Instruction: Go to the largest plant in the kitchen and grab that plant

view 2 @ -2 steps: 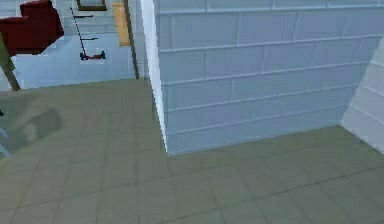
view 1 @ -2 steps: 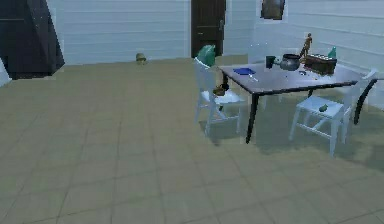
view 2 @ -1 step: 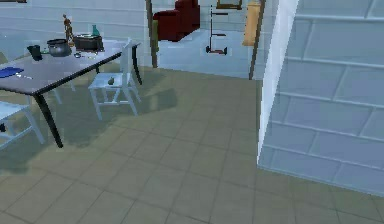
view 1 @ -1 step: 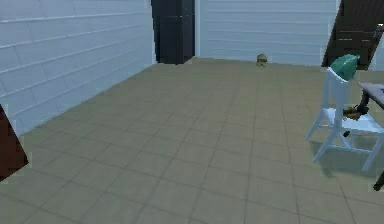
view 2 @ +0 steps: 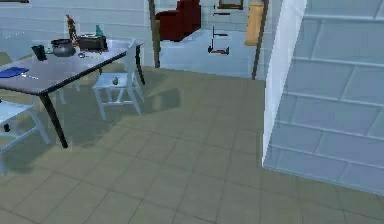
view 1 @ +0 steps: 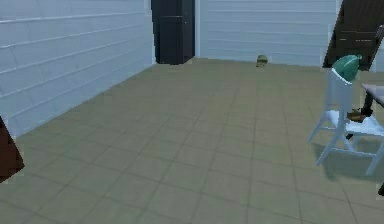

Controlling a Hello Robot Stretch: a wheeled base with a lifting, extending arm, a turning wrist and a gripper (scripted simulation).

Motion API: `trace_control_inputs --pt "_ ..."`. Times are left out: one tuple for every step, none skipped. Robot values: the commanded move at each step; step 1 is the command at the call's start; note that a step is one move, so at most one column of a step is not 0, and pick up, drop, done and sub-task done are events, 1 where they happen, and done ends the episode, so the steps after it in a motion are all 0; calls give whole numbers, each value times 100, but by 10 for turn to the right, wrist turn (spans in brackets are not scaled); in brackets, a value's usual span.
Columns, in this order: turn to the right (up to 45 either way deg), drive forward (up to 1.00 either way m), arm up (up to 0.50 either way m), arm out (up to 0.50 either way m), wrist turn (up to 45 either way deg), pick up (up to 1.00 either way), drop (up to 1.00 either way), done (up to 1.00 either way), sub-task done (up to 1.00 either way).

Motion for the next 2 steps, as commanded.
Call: trace_control_inputs --pt "-450 0 0 0 0 0 0 0 0" --pt "0 100 0 0 0 0 0 0 0"
